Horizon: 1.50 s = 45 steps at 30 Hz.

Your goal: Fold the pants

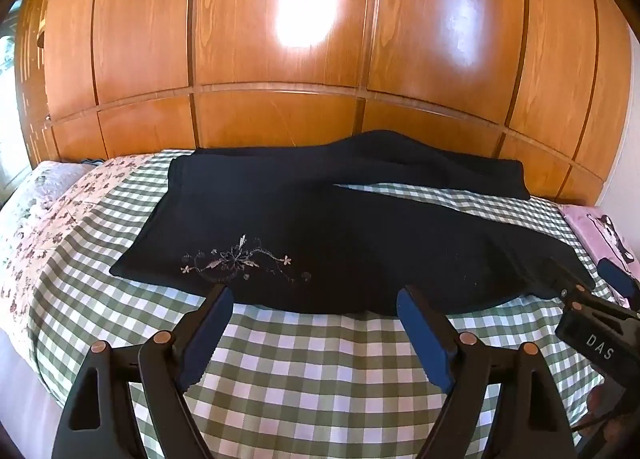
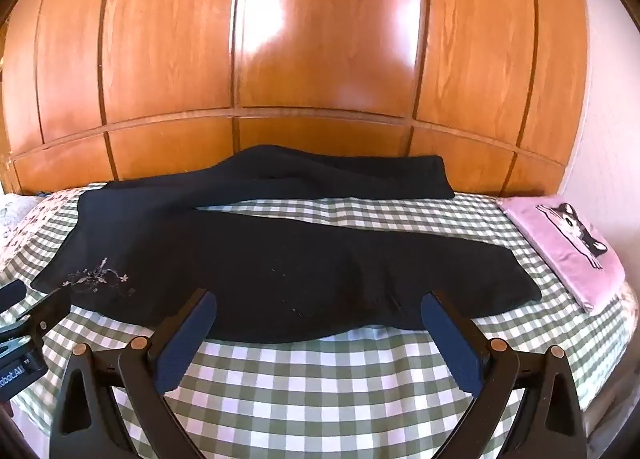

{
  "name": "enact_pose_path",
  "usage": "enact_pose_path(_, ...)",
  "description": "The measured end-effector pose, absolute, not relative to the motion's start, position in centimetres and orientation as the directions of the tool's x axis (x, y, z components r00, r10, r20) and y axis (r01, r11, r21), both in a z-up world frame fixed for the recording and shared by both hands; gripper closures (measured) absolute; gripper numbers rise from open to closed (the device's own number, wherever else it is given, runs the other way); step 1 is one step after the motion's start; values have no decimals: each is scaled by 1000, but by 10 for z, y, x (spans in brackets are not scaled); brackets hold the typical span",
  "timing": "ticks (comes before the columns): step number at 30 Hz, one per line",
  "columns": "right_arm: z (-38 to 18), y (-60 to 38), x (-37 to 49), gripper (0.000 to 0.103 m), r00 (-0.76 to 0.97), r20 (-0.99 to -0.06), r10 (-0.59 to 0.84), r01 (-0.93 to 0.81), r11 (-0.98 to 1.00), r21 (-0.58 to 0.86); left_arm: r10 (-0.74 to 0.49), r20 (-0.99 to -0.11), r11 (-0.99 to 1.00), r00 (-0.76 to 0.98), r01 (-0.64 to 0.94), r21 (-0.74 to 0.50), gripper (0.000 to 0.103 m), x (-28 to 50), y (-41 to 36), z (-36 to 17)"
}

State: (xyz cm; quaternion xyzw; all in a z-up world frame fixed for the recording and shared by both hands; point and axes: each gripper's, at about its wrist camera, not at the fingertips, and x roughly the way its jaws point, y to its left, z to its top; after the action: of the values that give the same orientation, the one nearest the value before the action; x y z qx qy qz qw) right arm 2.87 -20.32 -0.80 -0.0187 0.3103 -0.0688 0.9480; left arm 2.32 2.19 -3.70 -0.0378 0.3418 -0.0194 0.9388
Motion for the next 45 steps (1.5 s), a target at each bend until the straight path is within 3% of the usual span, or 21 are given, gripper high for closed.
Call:
enact_pose_path(10, -20, -210, 36, 0, 776, -610, -160, 138, 987, -83, -65, -660, 995, 749, -4, -103, 8, 29, 28, -47)
enact_pose_path(12, -25, -211, 40, 0, 764, -627, -153, 139, 988, -72, -72, -673, 994, 736, -4, -111, 1, 33, 31, -53)
enact_pose_path(19, -54, -226, 46, 0, 718, -689, -103, 135, 991, -8, -94, -727, 983, 681, -54, -178, 1, 46, 61, -83)
enact_pose_path(24, -65, -233, 48, 0, 683, -724, -100, 148, 989, 4, 29, -739, 987, 673, -134, -84, 1, 51, 82, -91)
enact_pose_path(35, -63, -226, 53, 0, 720, -693, -24, 94, 993, 64, 47, -717, 991, 696, -125, -56, 1, 50, 85, -84)
enact_pose_path(45, -67, -228, 57, 0, 691, -723, -21, 80, 996, 47, 37, -724, 988, 689, -132, -75, 1, 57, 93, -90)
